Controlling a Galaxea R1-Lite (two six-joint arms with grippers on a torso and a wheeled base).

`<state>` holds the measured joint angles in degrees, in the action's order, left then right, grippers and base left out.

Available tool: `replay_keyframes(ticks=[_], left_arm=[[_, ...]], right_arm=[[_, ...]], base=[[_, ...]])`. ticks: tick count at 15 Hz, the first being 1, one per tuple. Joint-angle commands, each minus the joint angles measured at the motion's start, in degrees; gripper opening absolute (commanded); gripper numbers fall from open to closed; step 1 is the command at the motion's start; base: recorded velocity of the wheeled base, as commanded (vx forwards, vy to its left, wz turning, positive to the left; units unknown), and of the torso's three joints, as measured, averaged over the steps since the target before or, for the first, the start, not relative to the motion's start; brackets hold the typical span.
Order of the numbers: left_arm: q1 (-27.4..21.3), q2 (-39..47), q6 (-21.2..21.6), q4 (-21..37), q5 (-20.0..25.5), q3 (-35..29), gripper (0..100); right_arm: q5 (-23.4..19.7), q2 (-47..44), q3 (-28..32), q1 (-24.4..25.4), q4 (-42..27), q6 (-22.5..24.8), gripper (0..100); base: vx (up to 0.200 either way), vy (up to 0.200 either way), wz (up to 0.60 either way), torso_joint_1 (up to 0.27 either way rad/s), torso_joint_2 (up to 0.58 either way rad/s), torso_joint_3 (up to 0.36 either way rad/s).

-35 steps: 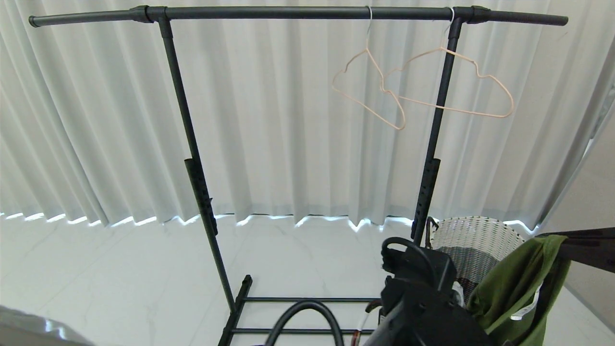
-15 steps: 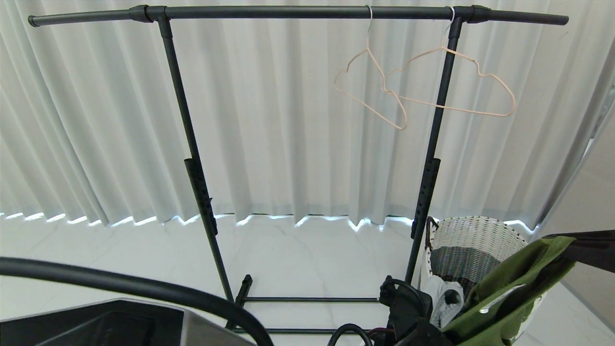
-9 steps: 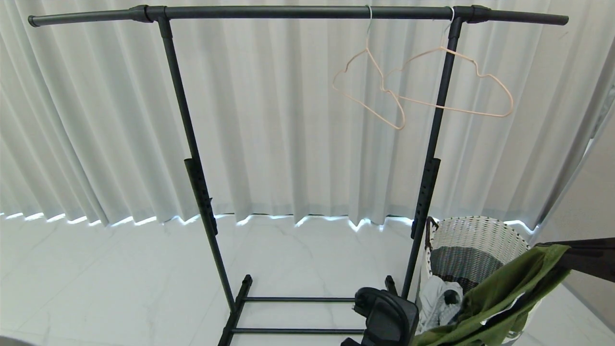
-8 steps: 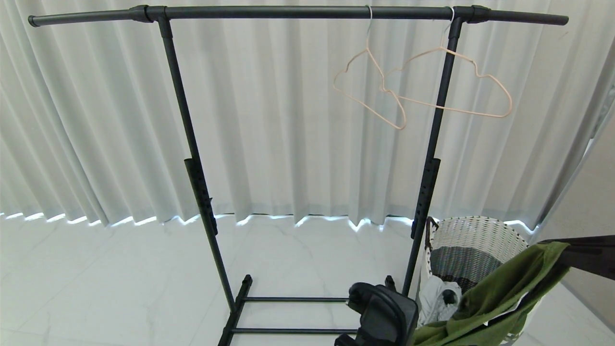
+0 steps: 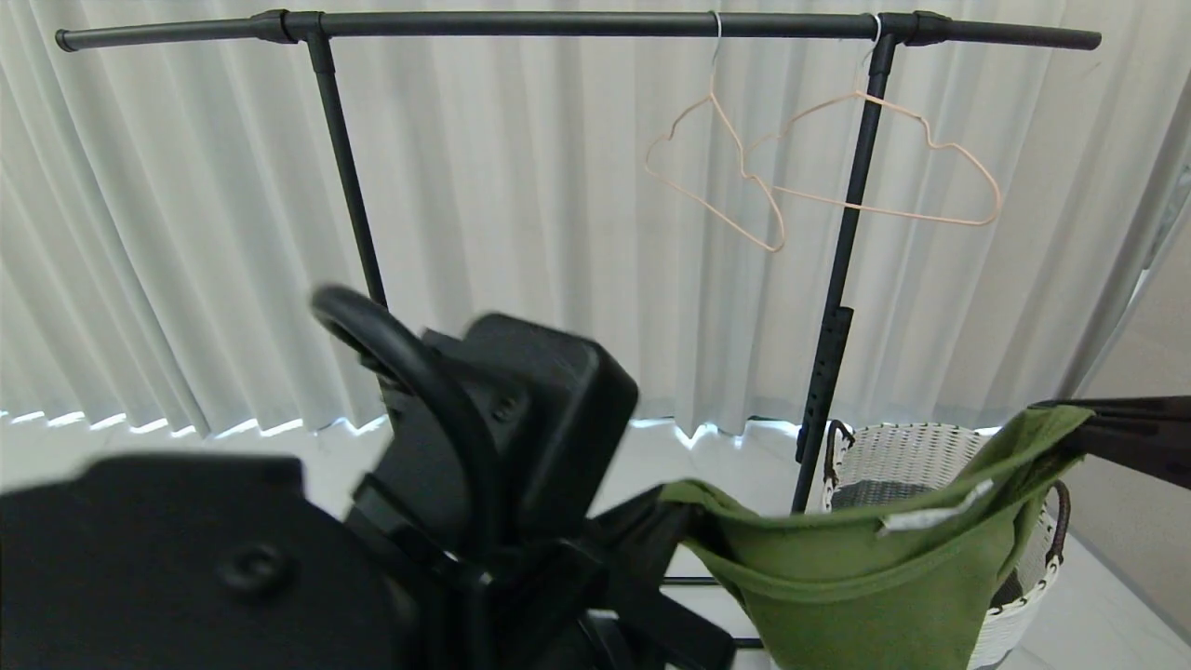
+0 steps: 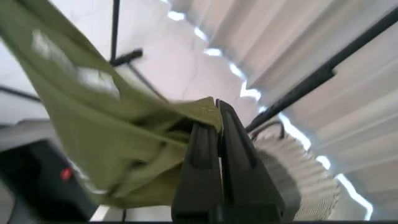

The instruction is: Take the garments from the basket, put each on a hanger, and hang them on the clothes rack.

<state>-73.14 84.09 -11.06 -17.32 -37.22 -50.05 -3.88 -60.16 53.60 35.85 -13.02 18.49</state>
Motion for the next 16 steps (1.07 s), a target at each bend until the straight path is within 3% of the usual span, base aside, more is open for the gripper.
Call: replay_keyframes(ticks=[1, 4, 7, 9, 11, 12, 16], left_arm=[[2.2, -4.2, 1.5, 0.1, -2.4, -2.2, 0], [8.5, -9.0, 7.4, 0.9, -2.9, -4.3, 0], [12.1, -13.5, 13.9, 8.9, -2.9, -5.9, 0], [12.1, -13.8, 14.0, 15.7, -2.9, -8.8, 0], [12.2, -12.8, 14.0, 18.6, -2.9, -13.4, 0], [12.2, -11.1, 14.0, 22.8, -2.9, -20.0, 0], [12.2, -8.1, 14.0, 24.4, -5.0, -26.6, 0]], right_arm=[[-0.1, -0.5, 0.0, 0.1, 1.8, 0.6, 0], [-0.1, -2.3, -0.1, 3.4, 7.2, 0.8, 0], [0.3, -4.5, 0.0, 6.6, 10.8, 0.8, 0], [0.7, -5.0, 0.5, 6.6, 12.8, 0.8, 0], [1.4, -5.1, 1.2, 6.6, 14.6, 0.8, 0], [1.5, -5.8, 3.8, 6.6, 15.7, 0.8, 0], [1.5, -8.7, 13.5, 6.6, 15.6, 0.8, 0]], base=[[0.000, 0.000, 0.00, 0.000, 0.00, 0.000], [0.000, 0.000, 0.00, 0.000, 0.00, 0.000], [0.000, 0.000, 0.00, 0.000, 0.00, 0.000], [0.000, 0.000, 0.00, 0.000, 0.00, 0.000], [0.000, 0.000, 0.00, 0.000, 0.00, 0.000], [0.000, 0.000, 0.00, 0.000, 0.00, 0.000], [0.000, 0.000, 0.00, 0.000, 0.00, 0.000]])
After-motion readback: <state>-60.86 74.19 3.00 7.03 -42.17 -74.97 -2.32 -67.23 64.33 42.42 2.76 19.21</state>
